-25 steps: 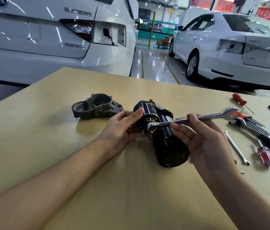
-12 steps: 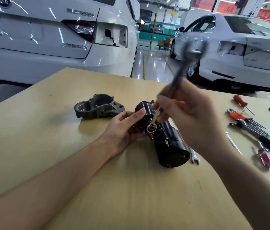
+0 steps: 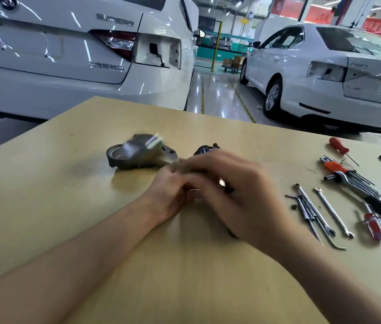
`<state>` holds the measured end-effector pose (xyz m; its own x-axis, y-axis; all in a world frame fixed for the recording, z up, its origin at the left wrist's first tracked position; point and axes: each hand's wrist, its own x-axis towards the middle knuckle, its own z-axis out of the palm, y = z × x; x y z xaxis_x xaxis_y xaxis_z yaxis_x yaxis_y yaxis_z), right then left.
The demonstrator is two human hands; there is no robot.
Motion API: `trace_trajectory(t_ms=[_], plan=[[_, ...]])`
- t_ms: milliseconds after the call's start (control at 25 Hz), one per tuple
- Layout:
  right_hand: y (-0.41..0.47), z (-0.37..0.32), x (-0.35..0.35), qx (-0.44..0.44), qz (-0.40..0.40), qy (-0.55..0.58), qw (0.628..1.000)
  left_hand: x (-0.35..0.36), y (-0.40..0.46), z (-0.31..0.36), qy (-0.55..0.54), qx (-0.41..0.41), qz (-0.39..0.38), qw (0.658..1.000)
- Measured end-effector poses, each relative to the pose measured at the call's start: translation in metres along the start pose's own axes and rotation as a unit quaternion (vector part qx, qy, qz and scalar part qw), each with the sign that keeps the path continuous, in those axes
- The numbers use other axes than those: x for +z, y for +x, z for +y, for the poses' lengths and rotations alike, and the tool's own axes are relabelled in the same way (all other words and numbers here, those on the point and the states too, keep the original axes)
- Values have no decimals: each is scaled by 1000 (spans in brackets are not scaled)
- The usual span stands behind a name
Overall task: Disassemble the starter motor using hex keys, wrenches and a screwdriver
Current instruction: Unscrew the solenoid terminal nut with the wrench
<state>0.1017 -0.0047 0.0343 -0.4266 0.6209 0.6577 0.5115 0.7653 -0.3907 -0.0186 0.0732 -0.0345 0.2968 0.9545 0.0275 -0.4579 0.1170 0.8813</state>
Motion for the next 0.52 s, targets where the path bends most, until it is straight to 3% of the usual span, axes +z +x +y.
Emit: trace_trajectory(t_ms=[80, 160, 240, 320, 520], plan=[[-14, 8, -10, 110, 155, 182, 965, -1, -2, 3, -17, -8, -5, 1000], [-28, 16, -19, 220, 241, 331, 886, 1, -4, 6, -24, -6, -14, 1000], [-37, 23, -24, 305, 263, 386, 830, 0, -4, 6, -20, -3, -14, 1000], [-41, 27, -23, 345, 272, 406, 801, 0, -4, 5, -17, 1, -13, 1000], [-41, 30, -23, 337, 287, 438, 783, -2, -3, 3, -7, 2, -15, 1000]])
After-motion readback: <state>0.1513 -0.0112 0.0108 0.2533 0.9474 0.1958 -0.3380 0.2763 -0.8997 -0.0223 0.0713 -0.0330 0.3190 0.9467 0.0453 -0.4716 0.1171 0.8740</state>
